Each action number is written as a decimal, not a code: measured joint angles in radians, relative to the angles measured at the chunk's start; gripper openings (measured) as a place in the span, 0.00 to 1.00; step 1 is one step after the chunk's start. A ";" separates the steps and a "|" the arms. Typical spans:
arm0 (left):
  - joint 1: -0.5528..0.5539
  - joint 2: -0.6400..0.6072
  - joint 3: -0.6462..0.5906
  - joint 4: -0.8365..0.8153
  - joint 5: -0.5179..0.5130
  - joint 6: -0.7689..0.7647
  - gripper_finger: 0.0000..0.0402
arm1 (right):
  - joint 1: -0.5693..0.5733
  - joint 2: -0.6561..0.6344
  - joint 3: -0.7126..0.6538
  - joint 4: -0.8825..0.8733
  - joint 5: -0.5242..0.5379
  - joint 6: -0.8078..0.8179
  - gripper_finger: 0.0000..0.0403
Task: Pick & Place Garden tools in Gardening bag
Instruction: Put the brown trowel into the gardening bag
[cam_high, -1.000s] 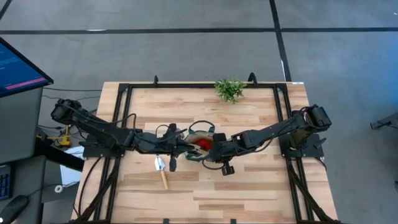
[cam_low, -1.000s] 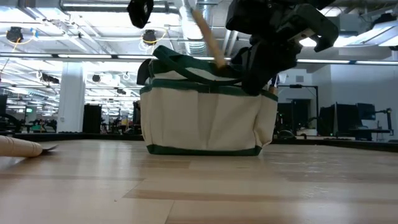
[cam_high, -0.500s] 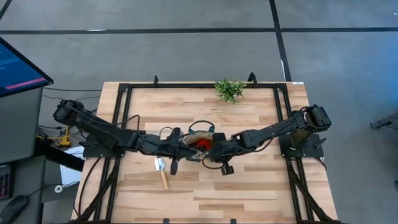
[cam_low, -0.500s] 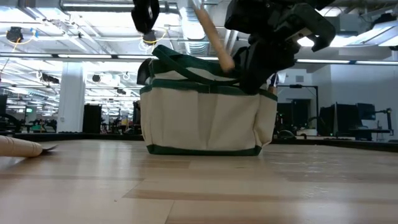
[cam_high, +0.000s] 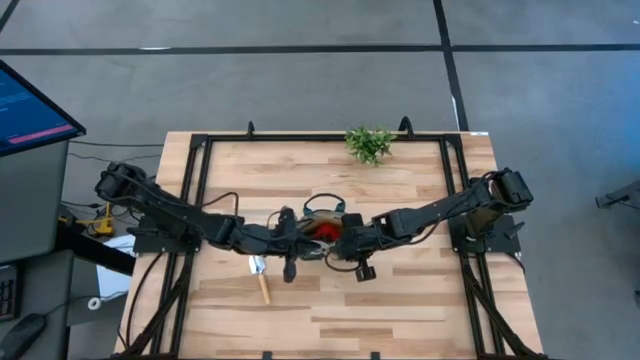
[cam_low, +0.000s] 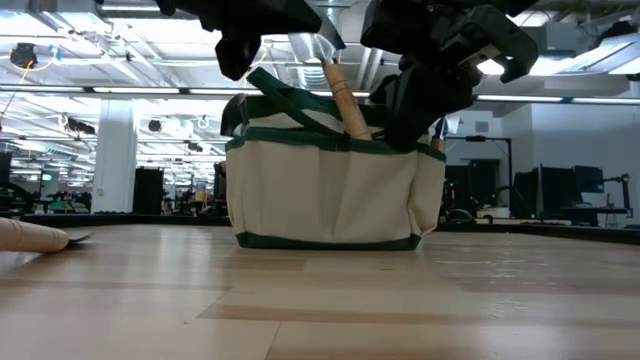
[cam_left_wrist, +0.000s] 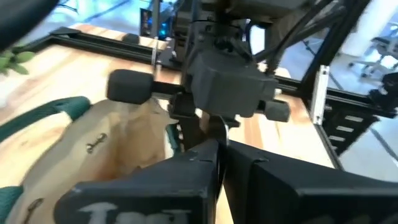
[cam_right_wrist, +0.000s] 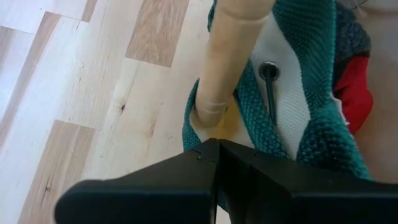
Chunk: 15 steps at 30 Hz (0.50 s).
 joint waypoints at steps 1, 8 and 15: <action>0.003 0.006 0.000 0.008 0.008 0.000 0.00 | 0.000 0.000 0.000 0.000 0.000 0.000 0.00; 0.022 0.043 0.000 0.013 0.014 -0.020 0.00 | 0.000 0.000 0.034 -0.006 0.000 -0.008 0.00; 0.050 0.049 0.000 0.014 0.016 0.004 0.00 | 0.000 0.000 0.110 -0.133 0.003 0.000 0.00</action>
